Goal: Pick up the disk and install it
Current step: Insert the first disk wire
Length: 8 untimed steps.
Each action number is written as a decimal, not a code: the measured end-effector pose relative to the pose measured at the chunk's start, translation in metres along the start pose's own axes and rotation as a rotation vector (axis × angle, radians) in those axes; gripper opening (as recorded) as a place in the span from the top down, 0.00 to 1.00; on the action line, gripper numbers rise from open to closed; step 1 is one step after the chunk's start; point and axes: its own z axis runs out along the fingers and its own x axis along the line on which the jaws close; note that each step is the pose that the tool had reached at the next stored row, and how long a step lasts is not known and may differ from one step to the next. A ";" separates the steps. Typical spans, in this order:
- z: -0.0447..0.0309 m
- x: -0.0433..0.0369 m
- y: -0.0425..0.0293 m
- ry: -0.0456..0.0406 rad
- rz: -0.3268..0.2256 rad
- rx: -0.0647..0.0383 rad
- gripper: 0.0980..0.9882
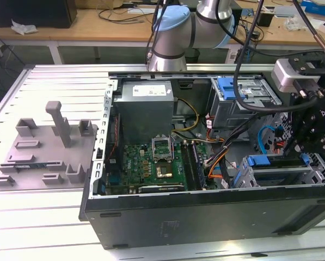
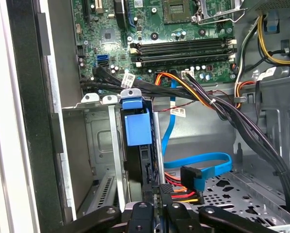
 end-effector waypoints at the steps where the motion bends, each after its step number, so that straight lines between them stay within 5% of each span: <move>1: 0.0004 0.0000 0.0000 0.0000 0.000 0.000 0.92; 8: 0.0030 0.0001 0.0001 0.0002 0.000 0.000 0.92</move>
